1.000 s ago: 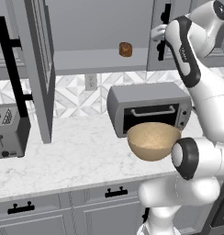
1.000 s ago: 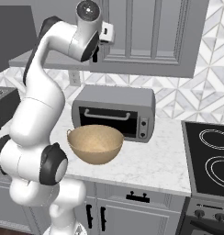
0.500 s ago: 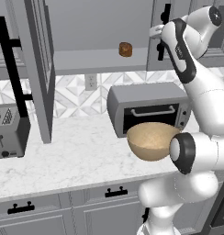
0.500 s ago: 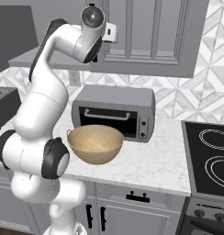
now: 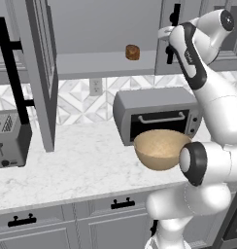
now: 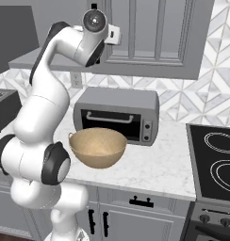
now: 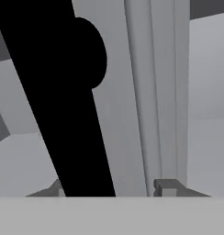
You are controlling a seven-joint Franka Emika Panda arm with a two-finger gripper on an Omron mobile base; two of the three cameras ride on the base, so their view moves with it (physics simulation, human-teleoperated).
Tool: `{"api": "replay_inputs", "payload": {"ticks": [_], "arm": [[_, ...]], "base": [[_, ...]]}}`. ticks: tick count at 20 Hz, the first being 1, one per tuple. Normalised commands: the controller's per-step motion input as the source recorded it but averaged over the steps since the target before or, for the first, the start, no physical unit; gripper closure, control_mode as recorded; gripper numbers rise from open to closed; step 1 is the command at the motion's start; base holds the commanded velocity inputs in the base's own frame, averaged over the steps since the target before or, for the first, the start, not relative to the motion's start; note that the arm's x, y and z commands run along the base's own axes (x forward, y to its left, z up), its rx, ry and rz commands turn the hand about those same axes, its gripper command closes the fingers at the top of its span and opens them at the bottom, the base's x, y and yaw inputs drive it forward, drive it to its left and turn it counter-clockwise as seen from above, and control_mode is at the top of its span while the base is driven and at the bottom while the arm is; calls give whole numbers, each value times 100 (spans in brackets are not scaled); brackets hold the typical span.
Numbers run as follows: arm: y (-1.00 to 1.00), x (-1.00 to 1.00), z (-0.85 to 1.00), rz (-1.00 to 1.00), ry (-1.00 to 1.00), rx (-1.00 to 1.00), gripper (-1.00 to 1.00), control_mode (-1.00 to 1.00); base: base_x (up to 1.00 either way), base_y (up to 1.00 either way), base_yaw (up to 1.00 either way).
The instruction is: Open the cabinet, pick up the bread from the cabinet and place it in the basket. Then move the basket to the dining counter.
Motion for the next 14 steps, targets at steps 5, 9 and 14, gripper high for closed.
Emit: {"api": "replay_inputs", "payload": {"ticks": [5, 9, 14], "arm": [[34, 4, 0, -8, -8, 0, 100, -100], [2, -13, 1, -7, -8, 0, 100, -100], [-54, -89, 21, -1, -7, 0, 100, -100]], "base": [[0, 0, 0], [0, 0, 0], [0, 0, 0]]}}
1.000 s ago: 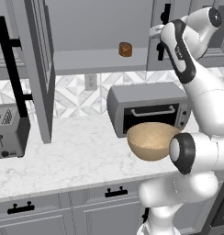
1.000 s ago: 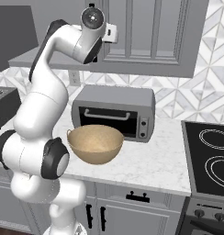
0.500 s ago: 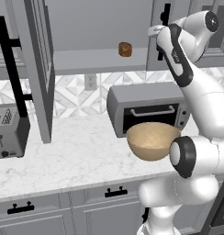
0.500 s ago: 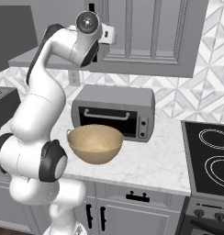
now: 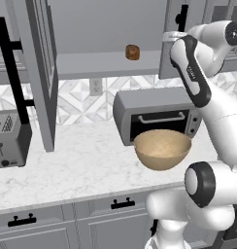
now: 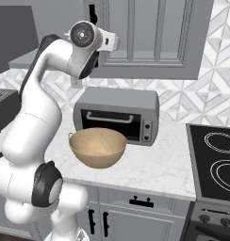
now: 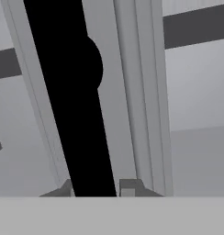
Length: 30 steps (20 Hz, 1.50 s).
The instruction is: Open the cabinet, pick up the bread from the cabinet and place it in the basket. Then move the basket to the dining counter.
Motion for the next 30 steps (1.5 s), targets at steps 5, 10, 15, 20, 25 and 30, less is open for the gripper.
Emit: {"api": "replay_inputs", "payload": {"ticks": [5, 10, 15, 20, 25, 30], "arm": [[-81, -100, 26, -3, -5, 0, 100, -100], [-99, -100, 35, -5, -1, 1, 100, -100], [-100, -100, 33, -1, 5, 1, 100, -100], [-100, -100, 21, 0, 11, 0, 100, -100], [-96, -100, 3, -2, 4, 0, 100, -100], [-6, -27, -38, -3, 4, 0, -100, -100]], "base": [[0, 0, 0], [0, 0, 0], [0, 0, 0], [0, 0, 0], [0, 0, 0], [0, 0, 0]]}}
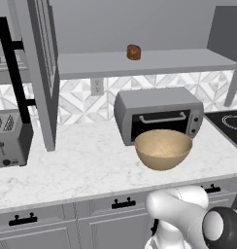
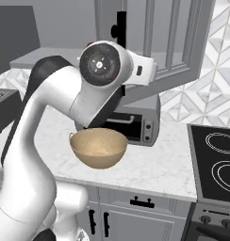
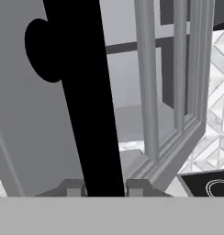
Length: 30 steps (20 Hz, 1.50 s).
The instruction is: Open the cabinet, pick up the bread from the cabinet and place it in the basket. Then move the basket to the dining counter.
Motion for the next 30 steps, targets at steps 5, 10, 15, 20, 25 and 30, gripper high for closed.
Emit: {"api": "replay_inputs", "payload": {"ticks": [5, 10, 15, 20, 25, 30], "arm": [[-1, -87, -18, -8, 18, 2, -100, -100], [38, -74, 0, -18, 33, 4, -100, -100], [100, -5, -3, -34, 33, 1, -100, -100], [100, 8, 0, -36, 25, 2, -100, -100], [47, 63, -38, -26, 2, 10, -100, -100], [22, 77, -46, -31, -15, 21, -100, -100]], "base": [[0, 0, 0], [0, 0, 0], [0, 0, 0], [0, 0, 0], [0, 0, 0], [0, 0, 0]]}}
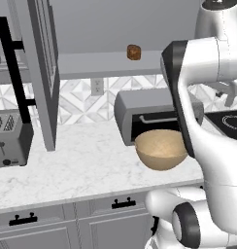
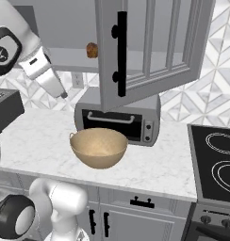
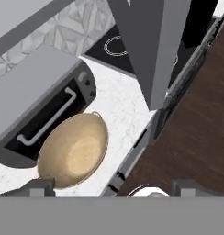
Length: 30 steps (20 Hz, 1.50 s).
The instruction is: Open the cabinet, pick up the bread from the cabinet and place it in the basket. Then move the basket to the dining counter.
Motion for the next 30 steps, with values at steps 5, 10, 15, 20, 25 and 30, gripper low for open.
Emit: {"api": "replay_inputs", "payload": {"ticks": [5, 10, 15, 20, 25, 30], "arm": [[-2, 59, -21, -43, -35, 15, -100, -100], [-35, 46, -1, -45, -27, 1, -100, -100], [-24, 23, 0, -47, -31, 0, -100, -100], [-9, 0, 7, -54, -35, 0, -100, -100], [-54, 11, 3, -48, -27, 0, -100, -100], [-44, 18, 0, -39, -26, 3, -100, -100]], "base": [[0, 0, 0], [0, 0, 0], [0, 0, 0], [0, 0, 0], [0, 0, 0], [0, 0, 0]]}}
